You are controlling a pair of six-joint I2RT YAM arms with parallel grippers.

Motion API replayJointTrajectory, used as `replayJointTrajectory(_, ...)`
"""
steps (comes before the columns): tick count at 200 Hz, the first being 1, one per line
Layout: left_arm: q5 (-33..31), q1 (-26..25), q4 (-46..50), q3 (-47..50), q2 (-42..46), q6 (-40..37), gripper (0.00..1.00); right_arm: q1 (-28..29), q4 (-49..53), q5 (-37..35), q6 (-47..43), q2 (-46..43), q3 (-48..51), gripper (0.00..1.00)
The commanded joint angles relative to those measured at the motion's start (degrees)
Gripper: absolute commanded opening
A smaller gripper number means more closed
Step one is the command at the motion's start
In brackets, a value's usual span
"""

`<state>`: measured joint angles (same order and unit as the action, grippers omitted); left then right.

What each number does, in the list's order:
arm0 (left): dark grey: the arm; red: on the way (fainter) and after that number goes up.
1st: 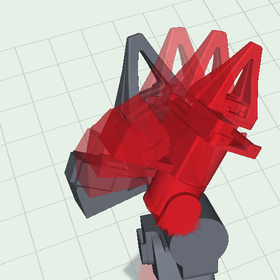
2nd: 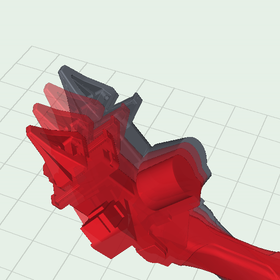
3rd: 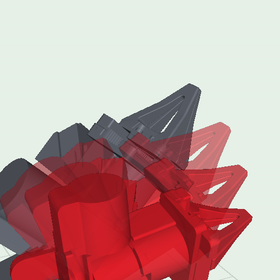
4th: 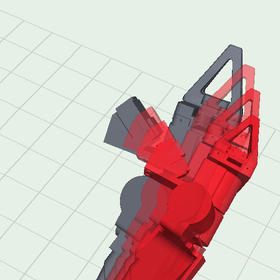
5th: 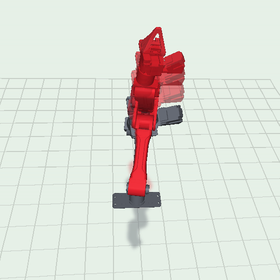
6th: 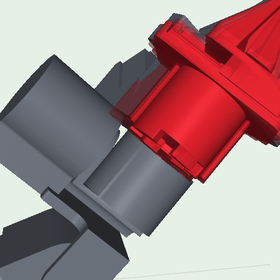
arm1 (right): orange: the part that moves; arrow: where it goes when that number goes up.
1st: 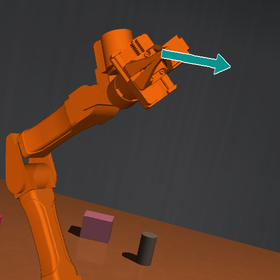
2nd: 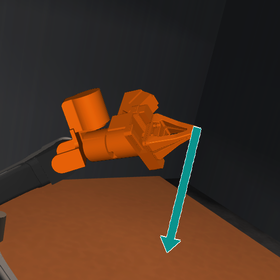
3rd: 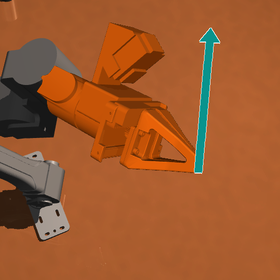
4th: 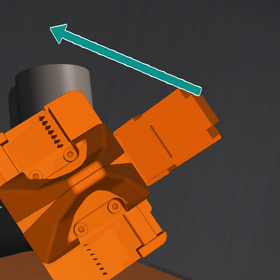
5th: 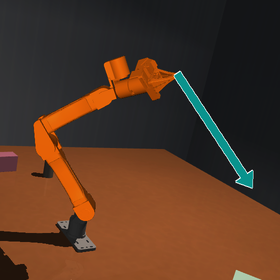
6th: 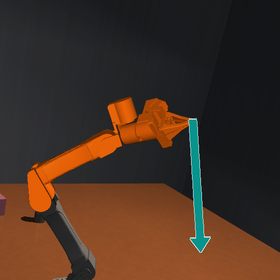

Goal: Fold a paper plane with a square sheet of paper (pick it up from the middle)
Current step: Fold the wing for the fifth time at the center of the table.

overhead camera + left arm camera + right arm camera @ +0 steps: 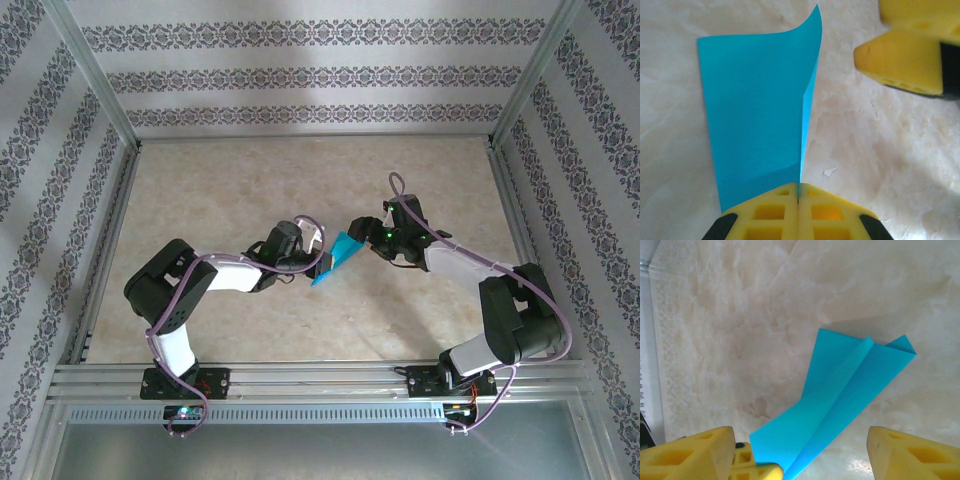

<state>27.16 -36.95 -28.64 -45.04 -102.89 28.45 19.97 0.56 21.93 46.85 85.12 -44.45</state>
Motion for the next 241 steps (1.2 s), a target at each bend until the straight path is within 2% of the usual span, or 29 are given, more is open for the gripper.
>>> replayJointTrajectory(1, 3.7, 1.2, 2.2, -2.4, -1.6, 5.9, 0.00, -0.5, 0.4, 0.4, -6.0, 0.6, 1.1, 0.69)
replayJointTrajectory(83, 8.1, 3.3, 0.1, -3.4, -3.9, 17.1, 0.00, -0.6, 1.8, 2.8, -16.3, 5.4, -0.1, 0.71)
replayJointTrajectory(132, 8.3, 3.8, -1.5, -3.0, -4.9, 22.9, 0.00, -0.1, 2.7, 1.6, -15.7, 9.4, -2.9, 0.73)
replayJointTrajectory(241, 6.8, 4.1, -4.4, -1.5, -5.6, 28.4, 0.00, 2.4, 6.4, -2.0, -13.3, 13.9, -8.2, 0.76)
